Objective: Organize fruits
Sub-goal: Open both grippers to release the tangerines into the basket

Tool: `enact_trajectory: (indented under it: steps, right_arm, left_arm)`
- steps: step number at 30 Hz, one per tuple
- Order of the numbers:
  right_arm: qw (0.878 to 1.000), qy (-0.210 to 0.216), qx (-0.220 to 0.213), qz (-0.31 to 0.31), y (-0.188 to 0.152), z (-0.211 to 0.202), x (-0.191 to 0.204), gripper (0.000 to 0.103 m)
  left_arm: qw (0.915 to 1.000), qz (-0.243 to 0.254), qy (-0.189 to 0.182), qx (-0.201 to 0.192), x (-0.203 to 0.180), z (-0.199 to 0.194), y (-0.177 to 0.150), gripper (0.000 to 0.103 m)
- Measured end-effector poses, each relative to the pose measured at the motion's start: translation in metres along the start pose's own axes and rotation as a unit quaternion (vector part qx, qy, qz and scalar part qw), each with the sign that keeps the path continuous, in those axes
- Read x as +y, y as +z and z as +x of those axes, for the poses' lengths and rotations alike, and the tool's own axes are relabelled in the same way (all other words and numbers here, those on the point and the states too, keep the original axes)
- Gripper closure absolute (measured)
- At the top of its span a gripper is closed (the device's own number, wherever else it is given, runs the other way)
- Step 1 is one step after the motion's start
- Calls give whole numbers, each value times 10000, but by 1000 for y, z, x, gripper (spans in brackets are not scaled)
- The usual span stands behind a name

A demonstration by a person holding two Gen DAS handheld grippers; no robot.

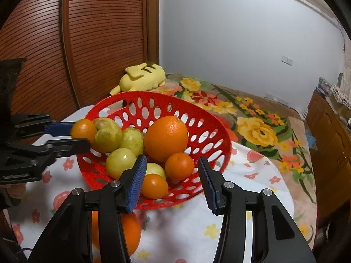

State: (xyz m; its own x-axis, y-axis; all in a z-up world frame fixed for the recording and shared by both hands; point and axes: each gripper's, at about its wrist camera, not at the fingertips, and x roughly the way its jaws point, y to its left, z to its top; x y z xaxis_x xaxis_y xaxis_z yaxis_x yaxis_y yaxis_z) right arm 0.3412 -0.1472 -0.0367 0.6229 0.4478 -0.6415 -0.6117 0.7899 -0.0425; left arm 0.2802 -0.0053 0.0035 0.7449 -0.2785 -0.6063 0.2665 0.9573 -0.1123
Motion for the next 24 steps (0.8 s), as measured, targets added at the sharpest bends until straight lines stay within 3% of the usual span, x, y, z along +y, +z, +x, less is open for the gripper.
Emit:
enact_trajectory:
  steps: [12, 24]
  right_arm:
    - [9997, 11, -173, 186, -15, -27, -9, 54]
    - [9994, 35, -195, 274, -26, -34, -12, 53]
  left_arm:
    - [9997, 203, -82, 91, -21, 26, 23, 71]
    - [9994, 257, -54, 233, -31, 42, 25, 71]
